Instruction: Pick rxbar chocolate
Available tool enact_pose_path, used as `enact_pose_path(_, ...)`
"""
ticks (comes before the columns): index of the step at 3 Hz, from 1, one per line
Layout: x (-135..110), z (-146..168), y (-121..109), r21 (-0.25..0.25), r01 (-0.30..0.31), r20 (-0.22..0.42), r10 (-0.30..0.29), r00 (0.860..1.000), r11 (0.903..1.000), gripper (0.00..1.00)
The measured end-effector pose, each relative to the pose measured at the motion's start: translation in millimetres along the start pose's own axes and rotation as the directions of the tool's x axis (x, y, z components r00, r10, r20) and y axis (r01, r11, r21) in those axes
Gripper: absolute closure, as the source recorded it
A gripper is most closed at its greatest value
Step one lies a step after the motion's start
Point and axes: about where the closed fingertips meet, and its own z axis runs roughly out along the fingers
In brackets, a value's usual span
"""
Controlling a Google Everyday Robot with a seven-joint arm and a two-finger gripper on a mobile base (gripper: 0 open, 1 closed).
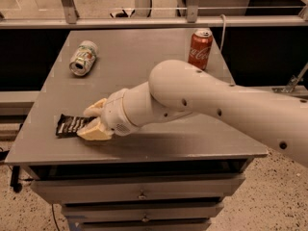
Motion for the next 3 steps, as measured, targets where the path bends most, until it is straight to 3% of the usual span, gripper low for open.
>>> enact_pose_path(1, 5.5, 7.5, 7.0, -0.014, -0.019, 0.003, 0.019, 1.0, 0.9997, 1.0)
enact_pose_path(3, 3.0, 5.9, 6.6, -0.014, -0.019, 0.003, 0.019, 1.0, 0.9997, 1.0)
